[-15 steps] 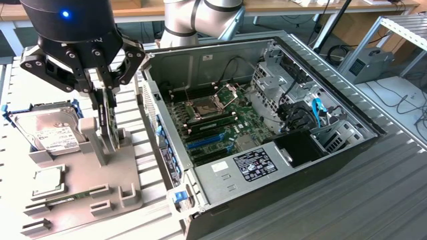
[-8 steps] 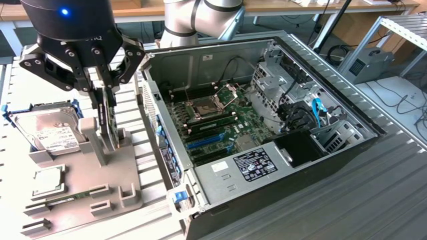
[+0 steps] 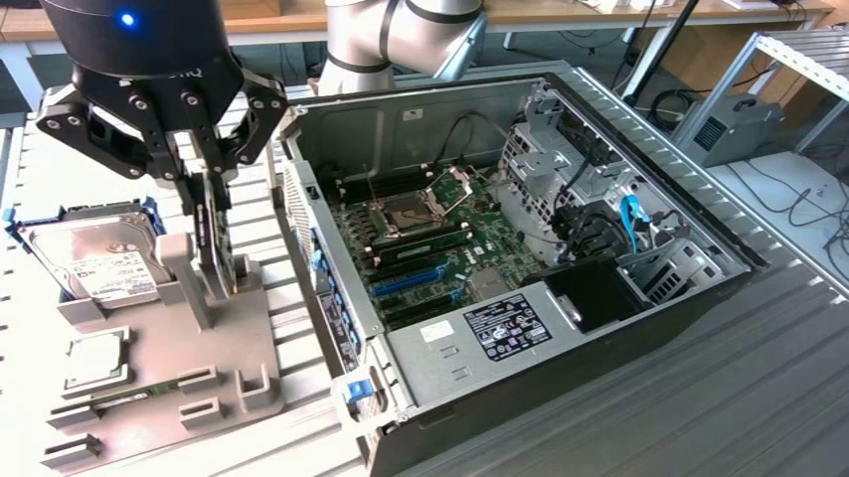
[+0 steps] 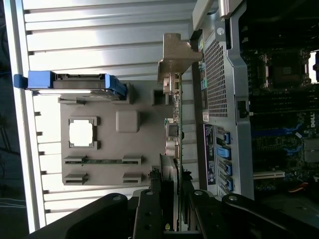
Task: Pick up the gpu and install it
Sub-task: 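Pick up the gpu and move the gpu toward the slot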
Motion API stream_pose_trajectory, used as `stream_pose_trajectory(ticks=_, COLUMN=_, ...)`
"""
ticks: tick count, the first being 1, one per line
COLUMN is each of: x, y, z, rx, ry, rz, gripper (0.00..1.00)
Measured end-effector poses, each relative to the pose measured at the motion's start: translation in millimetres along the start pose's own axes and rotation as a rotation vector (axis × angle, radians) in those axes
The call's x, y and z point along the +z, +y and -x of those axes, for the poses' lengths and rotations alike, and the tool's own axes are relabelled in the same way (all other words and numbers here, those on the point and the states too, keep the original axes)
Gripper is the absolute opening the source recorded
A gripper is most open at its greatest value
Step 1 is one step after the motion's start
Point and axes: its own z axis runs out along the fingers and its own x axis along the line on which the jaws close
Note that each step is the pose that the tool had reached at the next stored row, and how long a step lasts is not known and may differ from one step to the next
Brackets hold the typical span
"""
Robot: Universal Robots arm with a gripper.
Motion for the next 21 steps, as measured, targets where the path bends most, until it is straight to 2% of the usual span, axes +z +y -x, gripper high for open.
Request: stream_pose_trajectory(ticks=21, x=-7.0, y=0.2, z=0.2, rx=0.000, ry=0.0000, rz=-0.0001, gripper=0.26)
